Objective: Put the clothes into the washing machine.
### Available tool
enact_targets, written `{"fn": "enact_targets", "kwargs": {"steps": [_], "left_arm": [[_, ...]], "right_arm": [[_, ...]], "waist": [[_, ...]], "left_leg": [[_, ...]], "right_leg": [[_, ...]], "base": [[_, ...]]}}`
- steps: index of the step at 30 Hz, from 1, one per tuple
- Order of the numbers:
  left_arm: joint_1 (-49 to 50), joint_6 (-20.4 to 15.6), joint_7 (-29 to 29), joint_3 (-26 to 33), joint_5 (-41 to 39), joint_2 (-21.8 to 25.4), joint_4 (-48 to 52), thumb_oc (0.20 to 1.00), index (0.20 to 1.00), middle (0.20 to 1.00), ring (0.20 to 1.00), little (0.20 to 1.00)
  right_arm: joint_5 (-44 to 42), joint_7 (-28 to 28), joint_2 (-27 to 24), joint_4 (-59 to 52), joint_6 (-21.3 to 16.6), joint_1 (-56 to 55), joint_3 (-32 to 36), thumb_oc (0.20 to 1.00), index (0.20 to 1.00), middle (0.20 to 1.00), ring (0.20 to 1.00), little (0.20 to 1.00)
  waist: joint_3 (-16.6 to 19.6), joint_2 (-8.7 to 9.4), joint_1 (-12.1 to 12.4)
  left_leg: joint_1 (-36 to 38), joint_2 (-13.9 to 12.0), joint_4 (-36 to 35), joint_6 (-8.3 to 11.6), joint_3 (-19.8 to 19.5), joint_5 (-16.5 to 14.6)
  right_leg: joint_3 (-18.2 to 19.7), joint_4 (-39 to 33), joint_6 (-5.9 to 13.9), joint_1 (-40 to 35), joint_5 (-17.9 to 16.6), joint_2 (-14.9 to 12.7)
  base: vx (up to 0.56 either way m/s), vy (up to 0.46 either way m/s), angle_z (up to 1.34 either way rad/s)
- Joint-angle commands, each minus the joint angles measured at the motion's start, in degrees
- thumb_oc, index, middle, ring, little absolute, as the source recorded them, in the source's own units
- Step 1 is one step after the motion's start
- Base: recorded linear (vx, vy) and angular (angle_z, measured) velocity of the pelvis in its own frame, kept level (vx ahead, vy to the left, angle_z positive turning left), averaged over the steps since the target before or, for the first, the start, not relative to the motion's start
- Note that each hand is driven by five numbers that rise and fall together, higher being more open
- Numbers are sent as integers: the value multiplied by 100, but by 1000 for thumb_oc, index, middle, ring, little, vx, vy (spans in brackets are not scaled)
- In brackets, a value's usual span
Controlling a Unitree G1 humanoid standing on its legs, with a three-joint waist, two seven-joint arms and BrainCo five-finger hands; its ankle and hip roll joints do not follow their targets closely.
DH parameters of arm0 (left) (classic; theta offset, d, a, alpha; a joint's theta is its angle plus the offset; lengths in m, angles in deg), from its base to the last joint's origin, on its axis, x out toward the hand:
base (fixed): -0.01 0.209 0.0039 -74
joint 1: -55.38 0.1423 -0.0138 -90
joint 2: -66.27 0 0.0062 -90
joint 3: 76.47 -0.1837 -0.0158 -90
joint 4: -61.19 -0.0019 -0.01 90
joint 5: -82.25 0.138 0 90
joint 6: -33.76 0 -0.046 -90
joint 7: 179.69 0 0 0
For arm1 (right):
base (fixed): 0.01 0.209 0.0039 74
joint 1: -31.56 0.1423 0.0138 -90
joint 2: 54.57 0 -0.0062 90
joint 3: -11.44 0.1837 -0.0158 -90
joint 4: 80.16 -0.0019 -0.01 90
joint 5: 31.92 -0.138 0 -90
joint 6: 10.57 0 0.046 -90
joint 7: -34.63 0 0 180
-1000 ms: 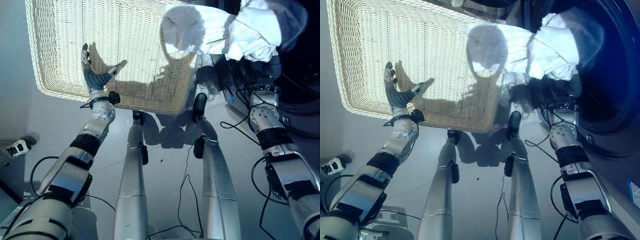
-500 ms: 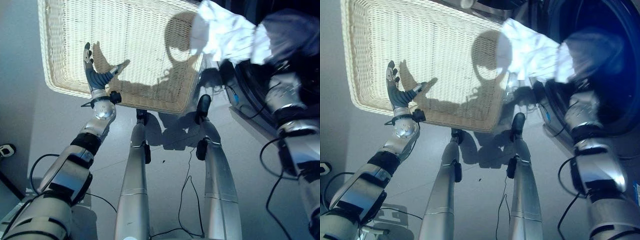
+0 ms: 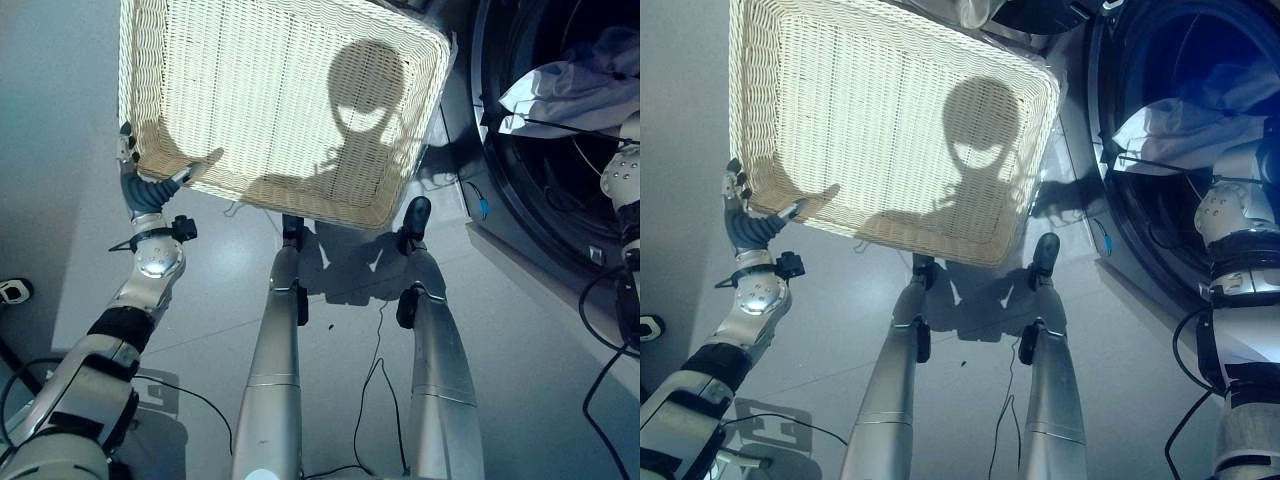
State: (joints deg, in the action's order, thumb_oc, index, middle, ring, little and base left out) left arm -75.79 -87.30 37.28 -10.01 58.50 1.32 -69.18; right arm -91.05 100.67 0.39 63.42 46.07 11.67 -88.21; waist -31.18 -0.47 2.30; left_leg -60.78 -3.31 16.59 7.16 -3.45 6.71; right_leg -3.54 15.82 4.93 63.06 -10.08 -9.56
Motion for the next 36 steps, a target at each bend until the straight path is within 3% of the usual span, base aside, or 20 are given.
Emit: {"fn": "enact_targets", "kwargs": {"steps": [1,3,4,5,6,7,8,9,13,24,29,34,36], "left_arm": [[-23,-222,-24,356,-210,-94,-258,1000,1000,1000,1000,1000],[-23,-222,-24,356,-210,-94,-258,1000,1000,1000,1000,1000],[-33,-223,-29,328,-234,-109,-288,1000,1000,1000,1000,1000],[-102,-202,-57,234,-278,-103,-297,1000,1000,1000,1000,1000],[-128,-194,-62,214,-290,-101,-298,1000,1000,1000,1000,1000],[-190,-169,-35,153,-295,-109,-289,1000,1000,1000,1000,1000],[-190,-169,-35,153,-295,-109,-289,1000,1000,1000,1000,1000],[-274,-117,10,88,-304,-91,-260,1000,1000,1000,1000,1000],[-455,-78,13,-12,-331,-95,-290,1000,1000,1000,1000,1000],[-529,-11,24,11,-170,-234,-210,1000,1000,1000,1000,1000],[-647,-32,4,27,-43,-354,-295,1000,1000,1000,1000,1000],[-636,-21,46,37,31,-412,-291,1000,1000,1000,1000,1000],[-666,13,86,83,143,-481,-291,1000,1000,1000,1000,1000]], "right_arm": [[195,-80,-1677,39,-109,16,246,1000,1000,1000,1000,1000],[195,-80,-1677,39,-109,16,246,1000,1000,1000,1000,1000],[152,-218,-1606,126,65,-57,265,1000,1000,1000,1000,1000],[96,-431,-1528,432,873,-76,82,1000,1000,1000,1000,1000],[139,-400,-1546,535,1086,-28,-23,1000,1000,1000,1000,1000],[997,-548,-1541,759,2068,19,-263,1000,1000,1000,1000,1000],[997,-548,-1541,759,2068,19,-263,1000,1000,1000,1000,1000],[1131,-456,-1532,673,2682,213,-654,1000,1000,1000,1000,1000],[2067,-468,-1477,663,3545,647,-1370,1000,1000,1000,1000,1000],[3961,-588,-974,-367,4106,734,-2063,1000,1000,1000,1000,1000],[4849,-766,-657,-682,3980,443,-2081,1000,1000,1000,1000,1000],[4963,-779,-552,-845,3909,228,-1995,1000,1000,1000,1000,1000],[5505,-813,-331,-1196,3787,-357,-1769,1000,1000,1000,1000,1000]], "waist": [[139,129,-270],[139,129,-270],[139,111,-266],[139,93,-233],[139,93,-218],[139,83,-213],[139,83,-213],[139,90,-205],[139,83,-181],[139,-20,-142],[139,-82,-149],[139,-93,-165],[139,-81,-212]], "left_leg": [[343,439,-69,-359,87,-267],[343,439,-69,-359,87,-267],[351,452,-66,-362,98,-272],[353,471,-57,-363,110,-281],[352,470,-66,-370,110,-278],[344,455,-77,-375,137,-263],[344,455,-77,-375,137,-263],[309,462,-49,-384,136,-263],[258,459,-38,-398,129,-253],[186,494,-56,-431,159,-273],[144,494,-46,-439,202,-287],[141,495,-22,-445,218,-306],[126,488,-10,-454,248,-328]], "right_leg": [[-514,261,200,-296,257,680],[-514,261,200,-296,257,680],[-511,247,193,-300,260,685],[-500,197,188,-317,256,686],[-510,190,182,-324,262,686],[-523,180,196,-326,234,677],[-523,180,196,-326,234,677],[-524,165,184,-317,237,687],[-545,183,195,-286,243,669],[-593,244,196,-172,318,608],[-582,302,197,-95,372,582],[-571,327,201,-87,389,583],[-562,350,217,-53,397,578]], "base": [[0,0,0],[0,0,0],[0,0,0],[0,0,0],[-14,-39,-1],[0,0,0],[0,0,0],[0,0,0],[0,0,0],[0,0,0],[0,0,0],[0,0,0],[-16,6,0]]}}
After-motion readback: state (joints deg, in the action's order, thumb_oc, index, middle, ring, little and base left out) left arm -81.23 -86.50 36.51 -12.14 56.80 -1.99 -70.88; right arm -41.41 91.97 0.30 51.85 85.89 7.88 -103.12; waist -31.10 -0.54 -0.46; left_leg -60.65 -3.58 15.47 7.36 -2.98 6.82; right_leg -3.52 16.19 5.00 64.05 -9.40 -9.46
